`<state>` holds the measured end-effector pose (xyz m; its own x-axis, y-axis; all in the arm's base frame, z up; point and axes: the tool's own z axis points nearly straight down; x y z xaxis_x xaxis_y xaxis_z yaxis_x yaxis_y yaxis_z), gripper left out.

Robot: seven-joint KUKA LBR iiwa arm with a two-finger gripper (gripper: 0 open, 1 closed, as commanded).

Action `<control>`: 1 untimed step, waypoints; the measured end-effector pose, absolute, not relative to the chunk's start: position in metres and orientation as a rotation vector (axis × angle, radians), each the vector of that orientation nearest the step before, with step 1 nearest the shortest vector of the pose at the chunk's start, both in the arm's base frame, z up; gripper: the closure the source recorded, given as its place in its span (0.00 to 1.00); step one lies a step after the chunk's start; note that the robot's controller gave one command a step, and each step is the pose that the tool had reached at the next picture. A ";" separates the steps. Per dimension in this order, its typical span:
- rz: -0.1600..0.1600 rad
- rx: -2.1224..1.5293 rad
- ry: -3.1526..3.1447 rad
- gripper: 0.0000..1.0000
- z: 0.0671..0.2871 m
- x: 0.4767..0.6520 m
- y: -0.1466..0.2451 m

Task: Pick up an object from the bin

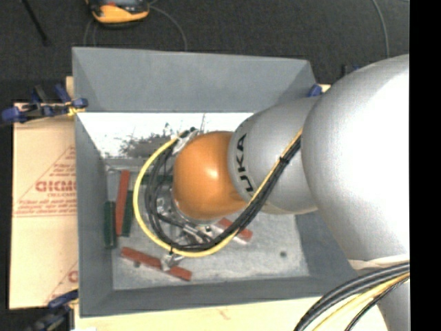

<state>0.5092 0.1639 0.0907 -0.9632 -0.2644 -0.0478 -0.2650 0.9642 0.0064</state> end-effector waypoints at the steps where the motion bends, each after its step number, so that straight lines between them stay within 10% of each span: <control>1: 0.005 -0.428 3.118 1.00 0.087 0.498 0.162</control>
Offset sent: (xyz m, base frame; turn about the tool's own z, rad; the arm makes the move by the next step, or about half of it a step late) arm 0.0000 0.0000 0.0000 0.0000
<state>0.4976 0.1618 0.0870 -0.9630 -0.2694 0.0055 -0.2694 0.9630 0.0042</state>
